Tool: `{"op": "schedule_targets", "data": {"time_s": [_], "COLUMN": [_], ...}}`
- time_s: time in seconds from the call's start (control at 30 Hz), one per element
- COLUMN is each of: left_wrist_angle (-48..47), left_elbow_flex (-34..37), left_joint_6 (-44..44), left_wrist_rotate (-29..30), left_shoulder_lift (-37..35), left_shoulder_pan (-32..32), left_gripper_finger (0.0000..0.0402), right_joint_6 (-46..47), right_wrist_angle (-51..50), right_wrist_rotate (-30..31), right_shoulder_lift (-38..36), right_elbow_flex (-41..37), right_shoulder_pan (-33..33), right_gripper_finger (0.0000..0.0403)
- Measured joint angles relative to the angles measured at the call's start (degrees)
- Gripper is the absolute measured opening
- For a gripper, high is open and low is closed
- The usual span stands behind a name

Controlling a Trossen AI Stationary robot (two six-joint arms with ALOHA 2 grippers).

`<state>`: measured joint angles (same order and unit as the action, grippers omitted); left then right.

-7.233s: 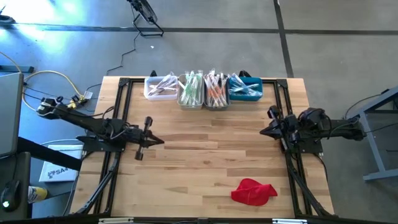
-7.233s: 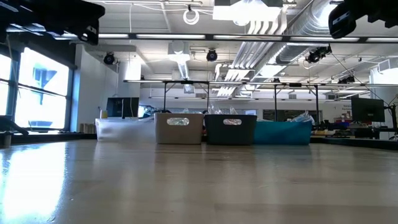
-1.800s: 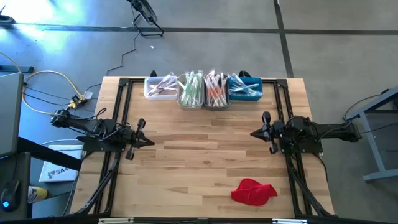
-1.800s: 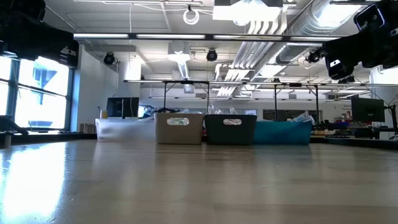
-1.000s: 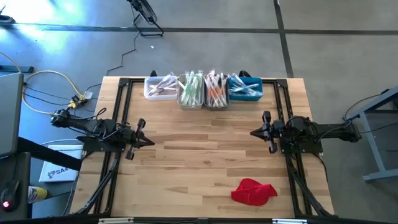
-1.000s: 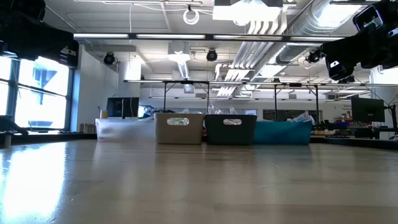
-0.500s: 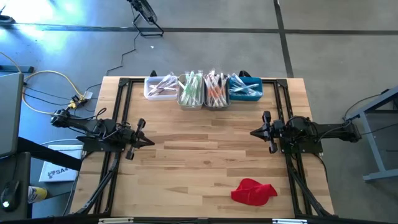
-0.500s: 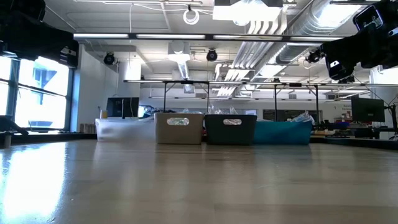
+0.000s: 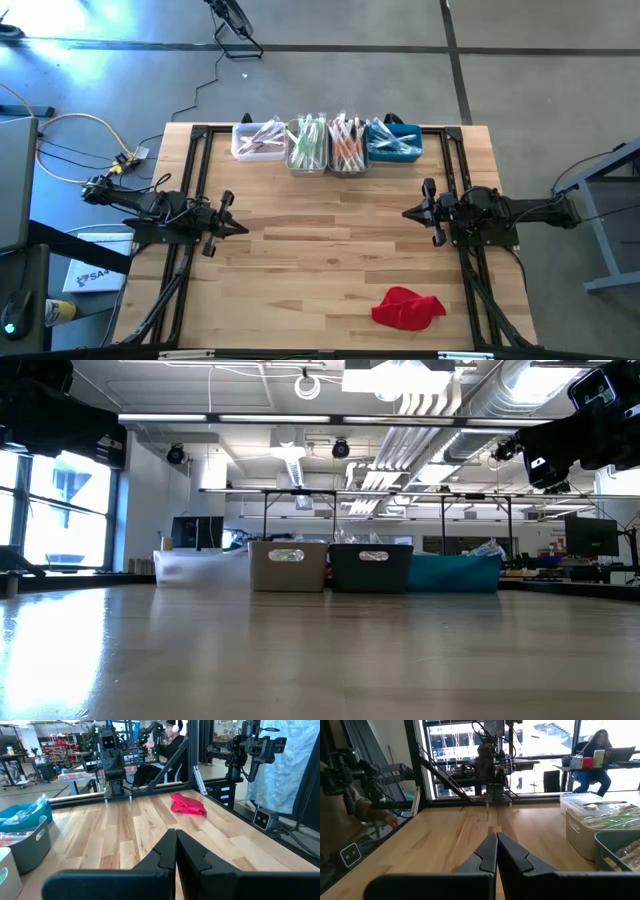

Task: Pick & Place Toothbrushes
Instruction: Return to Home Position

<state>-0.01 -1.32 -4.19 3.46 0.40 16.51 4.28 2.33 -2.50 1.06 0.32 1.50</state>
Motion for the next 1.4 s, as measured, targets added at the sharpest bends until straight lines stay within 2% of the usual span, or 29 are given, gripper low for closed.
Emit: {"op": "schedule_targets", "data": {"time_s": [1.1, 1.2, 1.4], "left_wrist_angle": [0.0, 0.0, -0.1], "left_elbow_flex": [0.0, 0.0, 0.0], "left_joint_6": [0.0, 0.0, 0.0], "left_wrist_rotate": [0.0, 0.6, -1.4], "left_shoulder_lift": [0.0, 0.0, 0.0], "left_shoulder_pan": [0.0, 1.7, 2.3], "left_gripper_finger": [0.0, 0.0, 0.0], "right_joint_6": [0.0, 0.0, 0.0], "right_wrist_angle": [0.0, 0.0, 0.0], "right_wrist_rotate": [0.0, 0.0, 0.0], "right_shoulder_lift": [0.0, 0.0, 0.0], "right_elbow_flex": [0.0, 0.0, 0.0], "right_shoulder_pan": [0.0, 0.0, 0.0], "right_gripper_finger": [0.0002, 0.0002, 0.0002]}}
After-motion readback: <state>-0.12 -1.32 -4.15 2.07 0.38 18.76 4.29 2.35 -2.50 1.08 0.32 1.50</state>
